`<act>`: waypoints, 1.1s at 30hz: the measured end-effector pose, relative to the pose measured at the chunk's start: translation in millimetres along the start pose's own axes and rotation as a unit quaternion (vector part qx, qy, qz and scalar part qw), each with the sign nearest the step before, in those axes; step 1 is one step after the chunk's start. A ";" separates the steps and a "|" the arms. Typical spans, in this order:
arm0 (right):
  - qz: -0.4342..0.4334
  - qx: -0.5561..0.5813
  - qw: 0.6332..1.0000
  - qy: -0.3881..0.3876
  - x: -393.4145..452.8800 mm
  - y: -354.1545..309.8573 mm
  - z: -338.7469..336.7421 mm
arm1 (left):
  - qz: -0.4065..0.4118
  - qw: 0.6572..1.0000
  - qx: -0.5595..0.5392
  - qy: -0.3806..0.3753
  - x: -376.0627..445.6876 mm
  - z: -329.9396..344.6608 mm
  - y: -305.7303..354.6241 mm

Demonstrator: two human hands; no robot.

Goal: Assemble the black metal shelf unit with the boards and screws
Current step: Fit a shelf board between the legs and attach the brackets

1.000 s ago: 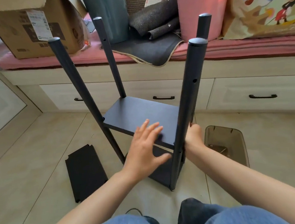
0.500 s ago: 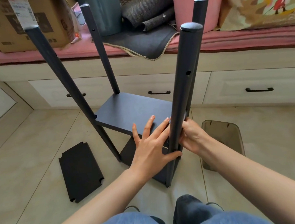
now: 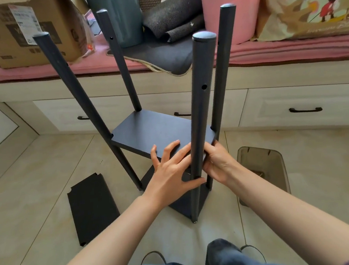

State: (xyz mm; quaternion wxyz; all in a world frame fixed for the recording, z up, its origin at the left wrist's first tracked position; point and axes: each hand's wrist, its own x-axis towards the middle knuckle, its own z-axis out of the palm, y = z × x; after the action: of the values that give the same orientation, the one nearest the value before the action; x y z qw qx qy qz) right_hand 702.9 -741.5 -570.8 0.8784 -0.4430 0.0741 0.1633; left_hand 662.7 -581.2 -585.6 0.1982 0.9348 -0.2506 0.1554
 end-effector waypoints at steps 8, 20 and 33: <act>0.063 0.022 0.998 -0.016 6.4 -7.1 -6.6 | 0.003 0.999 -0.047 0.006 -4.9 -13.6 -20.2; 0.057 0.009 0.998 -0.004 4.6 -8.2 -1.4 | -0.438 0.679 -0.589 -0.016 8.7 -0.8 26.9; 0.055 -0.249 0.966 0.030 6.7 -30.8 -60.7 | -0.421 0.622 -0.660 0.024 8.9 5.3 14.7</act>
State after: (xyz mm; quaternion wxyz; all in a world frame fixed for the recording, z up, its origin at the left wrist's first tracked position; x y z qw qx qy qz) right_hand 721.0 -805.8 -585.6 0.7270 -0.6481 0.0818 0.2115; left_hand 663.3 -598.9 -582.4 0.8117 0.5519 0.1398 -0.1301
